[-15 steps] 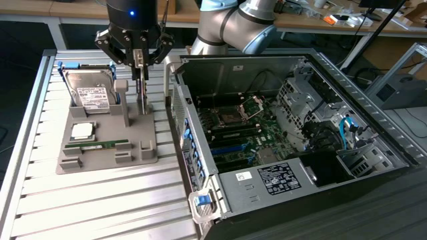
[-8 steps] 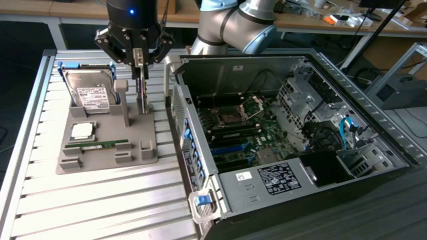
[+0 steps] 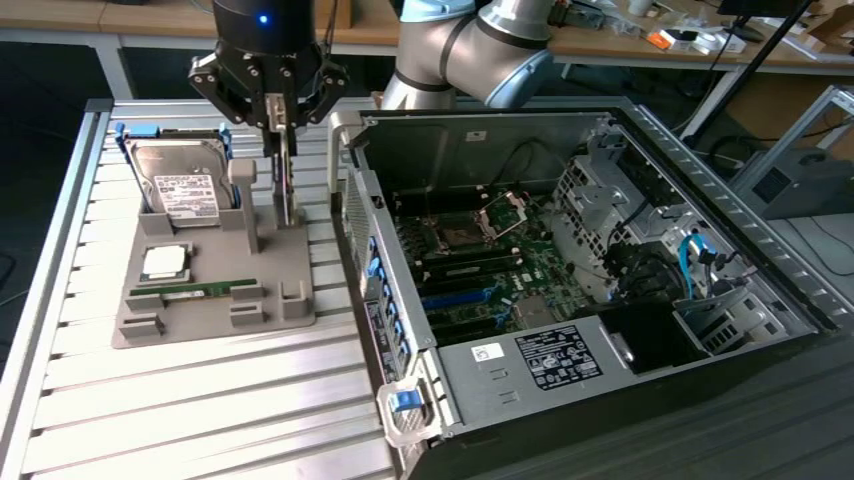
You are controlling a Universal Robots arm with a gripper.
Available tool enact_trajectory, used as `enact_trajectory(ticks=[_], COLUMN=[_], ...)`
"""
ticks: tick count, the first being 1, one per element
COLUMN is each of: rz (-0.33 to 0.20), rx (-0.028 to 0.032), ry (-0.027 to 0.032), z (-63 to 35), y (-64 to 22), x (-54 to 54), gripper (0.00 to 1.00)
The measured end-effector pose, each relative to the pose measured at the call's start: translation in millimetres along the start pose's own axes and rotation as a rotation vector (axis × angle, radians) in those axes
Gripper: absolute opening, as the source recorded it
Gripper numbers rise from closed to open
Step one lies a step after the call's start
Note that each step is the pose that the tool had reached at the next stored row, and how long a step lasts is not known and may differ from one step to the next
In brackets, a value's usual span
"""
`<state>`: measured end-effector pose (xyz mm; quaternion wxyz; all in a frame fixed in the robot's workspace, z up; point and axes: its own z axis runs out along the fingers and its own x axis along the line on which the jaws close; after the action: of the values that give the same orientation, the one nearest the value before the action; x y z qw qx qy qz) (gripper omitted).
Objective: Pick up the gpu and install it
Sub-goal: 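Pick up the gpu and move the gpu toward the slot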
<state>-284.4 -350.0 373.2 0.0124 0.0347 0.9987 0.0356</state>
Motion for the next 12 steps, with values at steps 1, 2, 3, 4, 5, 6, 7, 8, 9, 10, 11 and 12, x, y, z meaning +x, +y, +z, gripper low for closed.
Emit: enact_trajectory(ticks=[1, 2, 3, 4, 5, 6, 7, 8, 9, 10, 11, 12], rz=[0.0, 0.0, 0.0, 0.0, 0.0, 0.0, 0.0, 0.0, 0.0, 0.0, 0.0, 0.0], rx=[-0.0001, 0.0, 0.0, 0.0, 0.0, 0.0, 0.0, 0.0, 0.0, 0.0, 0.0, 0.0], ry=[0.0, 0.0001, 0.0, 0.0, 0.0, 0.0, 0.0, 0.0, 0.0, 0.0, 0.0, 0.0], z=[-0.6, -1.2, -1.7, -2.1, -2.4, -2.8, -3.2, -3.7, -4.1, -4.4, -4.8, -5.2], y=[0.0, 0.1, 0.1, 0.1, 0.2, 0.2, 0.2, 0.3, 0.3, 0.3, 0.3, 0.4], x=[0.0, 0.0, 0.0, 0.0, 0.0, -0.1, -0.1, -0.1, -0.1, -0.1, -0.1, -0.1], gripper=[0.27, 0.27, 0.27, 0.27, 0.27, 0.27, 0.27, 0.27, 0.27, 0.27, 0.27, 0.27])
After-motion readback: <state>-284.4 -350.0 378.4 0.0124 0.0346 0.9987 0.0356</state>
